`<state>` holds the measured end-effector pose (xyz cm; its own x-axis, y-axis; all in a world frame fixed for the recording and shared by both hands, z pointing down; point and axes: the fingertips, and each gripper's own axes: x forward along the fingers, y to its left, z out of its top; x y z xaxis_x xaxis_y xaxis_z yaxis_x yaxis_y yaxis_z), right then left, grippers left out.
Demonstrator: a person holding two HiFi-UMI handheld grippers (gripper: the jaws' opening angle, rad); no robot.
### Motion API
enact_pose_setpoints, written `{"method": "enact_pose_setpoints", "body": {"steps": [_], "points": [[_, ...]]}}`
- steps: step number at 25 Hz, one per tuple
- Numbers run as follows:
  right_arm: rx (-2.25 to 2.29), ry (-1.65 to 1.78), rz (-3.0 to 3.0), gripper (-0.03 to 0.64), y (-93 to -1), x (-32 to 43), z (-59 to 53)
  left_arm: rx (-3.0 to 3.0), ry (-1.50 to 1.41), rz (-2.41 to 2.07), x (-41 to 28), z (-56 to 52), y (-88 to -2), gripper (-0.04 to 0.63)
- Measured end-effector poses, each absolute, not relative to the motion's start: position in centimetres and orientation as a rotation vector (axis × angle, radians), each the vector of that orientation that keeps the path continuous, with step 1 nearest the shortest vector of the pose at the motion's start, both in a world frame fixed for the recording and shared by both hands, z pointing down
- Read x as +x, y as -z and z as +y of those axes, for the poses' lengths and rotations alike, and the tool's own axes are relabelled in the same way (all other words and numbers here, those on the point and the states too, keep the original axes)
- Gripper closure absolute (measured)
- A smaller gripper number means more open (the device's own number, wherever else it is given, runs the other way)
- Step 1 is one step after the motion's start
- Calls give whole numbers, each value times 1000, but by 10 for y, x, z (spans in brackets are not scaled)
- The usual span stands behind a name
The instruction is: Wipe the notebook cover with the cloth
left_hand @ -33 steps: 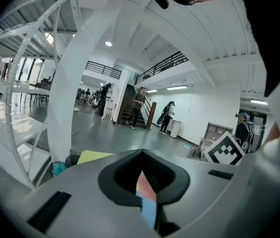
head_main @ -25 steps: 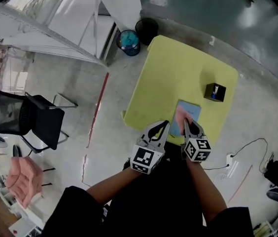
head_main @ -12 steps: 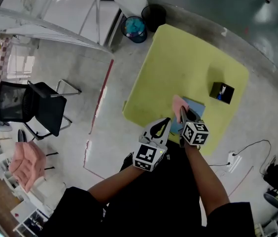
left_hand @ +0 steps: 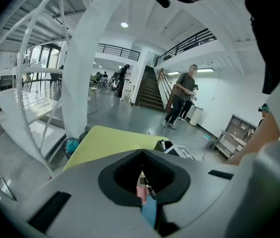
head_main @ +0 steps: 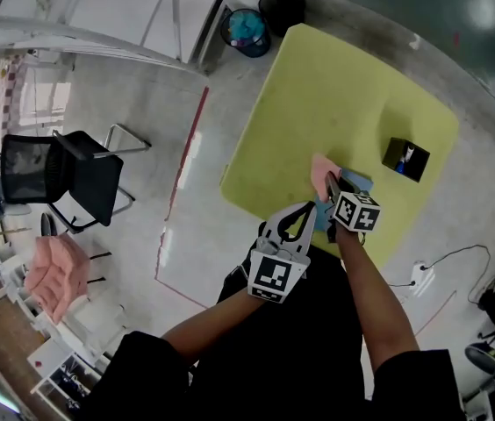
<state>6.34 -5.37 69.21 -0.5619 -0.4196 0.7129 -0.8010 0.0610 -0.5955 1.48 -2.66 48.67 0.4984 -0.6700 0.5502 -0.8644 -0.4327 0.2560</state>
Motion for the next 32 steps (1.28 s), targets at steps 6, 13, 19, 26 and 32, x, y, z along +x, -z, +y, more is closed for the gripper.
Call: {"method": "enact_pose_setpoints", "body": {"steps": [6,13,19,26,32], "points": [[1208,-1563,-1944,580,-718,67,-49,2161,-544,-1260,17,-25,-503,592],[1211,-1599,-1895,580,-741,70,-45,2146,-552,-1265,18,-22,-510,592],[1198,-1617,-1893,580,-749,70,-43,2136,-567,-1257,21,-16,-515,592],[1189,-1626,-1874,580,-751,73,-41,2152,-572,-1244,27,-15,-515,592],[1179,-1596,-1873,580,-748,77,-44,2138,-560,-1240,30,-16,-512,592]]}}
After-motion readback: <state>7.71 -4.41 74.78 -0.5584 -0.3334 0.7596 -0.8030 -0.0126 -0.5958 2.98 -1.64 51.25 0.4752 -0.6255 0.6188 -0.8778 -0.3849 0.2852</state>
